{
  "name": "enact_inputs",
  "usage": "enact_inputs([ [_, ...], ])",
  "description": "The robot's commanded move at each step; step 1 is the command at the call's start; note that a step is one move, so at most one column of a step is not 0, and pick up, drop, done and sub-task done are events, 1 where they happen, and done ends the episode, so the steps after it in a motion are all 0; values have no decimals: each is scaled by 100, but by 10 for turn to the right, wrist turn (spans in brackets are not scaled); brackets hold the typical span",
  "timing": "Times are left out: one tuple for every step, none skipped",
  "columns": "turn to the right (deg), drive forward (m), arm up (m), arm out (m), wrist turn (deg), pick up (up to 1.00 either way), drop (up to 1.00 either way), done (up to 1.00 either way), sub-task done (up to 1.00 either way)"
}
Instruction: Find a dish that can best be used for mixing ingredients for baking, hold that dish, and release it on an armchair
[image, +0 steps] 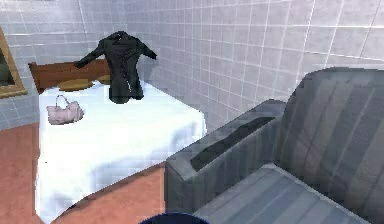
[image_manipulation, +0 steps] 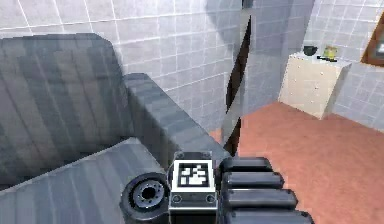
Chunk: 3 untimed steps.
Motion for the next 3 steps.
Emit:
enact_inputs([
  [-240, 0, 0, 0, 0, 0, 0, 0, 0],
  [0, 0, 0, 42, 0, 0, 0, 0, 0],
  [0, 0, 0, 0, 450, 0, 0, 0, 0],
])
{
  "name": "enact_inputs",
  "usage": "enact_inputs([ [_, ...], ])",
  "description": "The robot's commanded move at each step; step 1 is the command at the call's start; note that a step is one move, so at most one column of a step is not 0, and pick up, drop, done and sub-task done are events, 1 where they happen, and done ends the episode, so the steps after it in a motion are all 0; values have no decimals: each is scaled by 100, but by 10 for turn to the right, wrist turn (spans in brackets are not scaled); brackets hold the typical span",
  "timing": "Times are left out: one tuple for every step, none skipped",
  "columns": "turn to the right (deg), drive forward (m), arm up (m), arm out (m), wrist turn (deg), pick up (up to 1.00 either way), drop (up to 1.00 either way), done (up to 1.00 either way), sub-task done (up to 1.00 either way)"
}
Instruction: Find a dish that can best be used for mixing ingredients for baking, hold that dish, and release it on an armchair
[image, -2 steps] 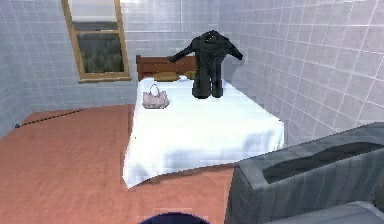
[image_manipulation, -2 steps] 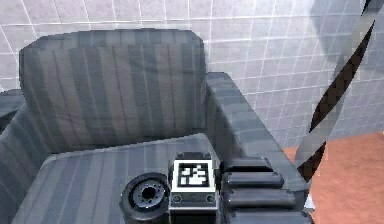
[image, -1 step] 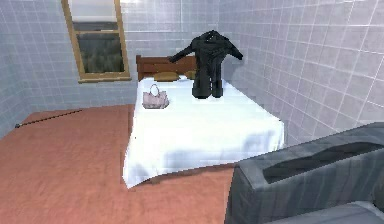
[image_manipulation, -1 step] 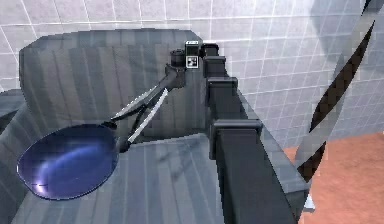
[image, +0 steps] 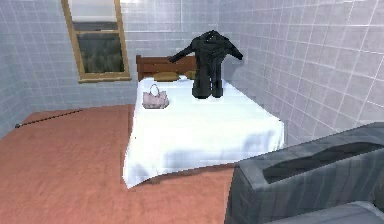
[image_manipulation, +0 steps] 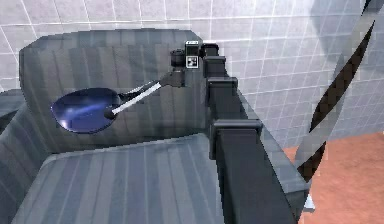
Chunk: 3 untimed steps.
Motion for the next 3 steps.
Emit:
enact_inputs([
  [0, 0, 0, 0, 270, 0, 0, 0, 0],
  [0, 0, -18, 0, 0, 0, 0, 0, 0],
  [0, 0, -32, 0, 0, 0, 0, 0, 0],
])
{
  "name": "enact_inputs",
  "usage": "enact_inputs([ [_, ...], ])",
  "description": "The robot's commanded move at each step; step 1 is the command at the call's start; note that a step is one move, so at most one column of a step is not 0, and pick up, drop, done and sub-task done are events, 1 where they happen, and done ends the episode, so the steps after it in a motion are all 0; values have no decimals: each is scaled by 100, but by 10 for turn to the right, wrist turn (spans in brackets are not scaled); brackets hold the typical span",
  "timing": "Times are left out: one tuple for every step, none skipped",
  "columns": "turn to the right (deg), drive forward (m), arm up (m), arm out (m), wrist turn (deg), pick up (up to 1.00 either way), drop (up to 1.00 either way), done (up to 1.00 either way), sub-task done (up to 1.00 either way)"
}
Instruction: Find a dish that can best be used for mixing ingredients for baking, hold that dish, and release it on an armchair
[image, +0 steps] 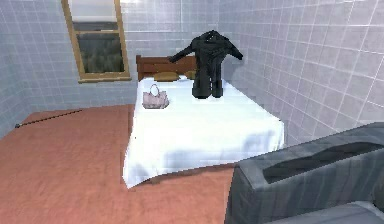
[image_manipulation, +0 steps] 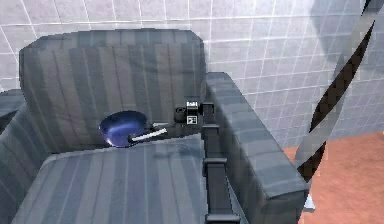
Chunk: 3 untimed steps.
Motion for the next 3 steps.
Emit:
enact_inputs([
  [0, 0, 0, 0, 0, 0, 100, 0, 0],
  [0, 0, 10, 0, 0, 0, 0, 0, 0],
  [0, 0, 0, -8, 0, 0, 0, 0, 0],
])
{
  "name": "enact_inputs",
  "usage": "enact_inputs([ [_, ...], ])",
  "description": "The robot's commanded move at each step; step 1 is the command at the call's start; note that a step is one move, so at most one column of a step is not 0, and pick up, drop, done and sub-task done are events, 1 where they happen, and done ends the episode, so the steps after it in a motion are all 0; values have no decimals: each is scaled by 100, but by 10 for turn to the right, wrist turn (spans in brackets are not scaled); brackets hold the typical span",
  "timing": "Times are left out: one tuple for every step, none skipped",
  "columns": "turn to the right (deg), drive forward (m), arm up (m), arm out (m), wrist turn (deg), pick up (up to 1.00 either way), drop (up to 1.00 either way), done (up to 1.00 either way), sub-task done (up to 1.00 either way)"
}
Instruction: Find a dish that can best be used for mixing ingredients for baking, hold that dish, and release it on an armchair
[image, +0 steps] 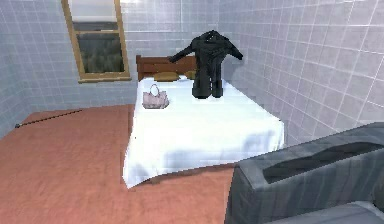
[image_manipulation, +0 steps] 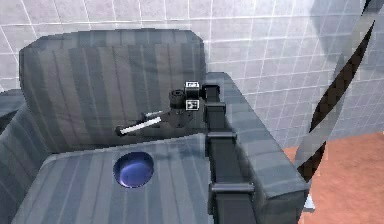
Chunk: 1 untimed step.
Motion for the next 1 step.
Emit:
enact_inputs([
  [0, 0, 0, 0, 0, 0, 0, 100, 0],
])
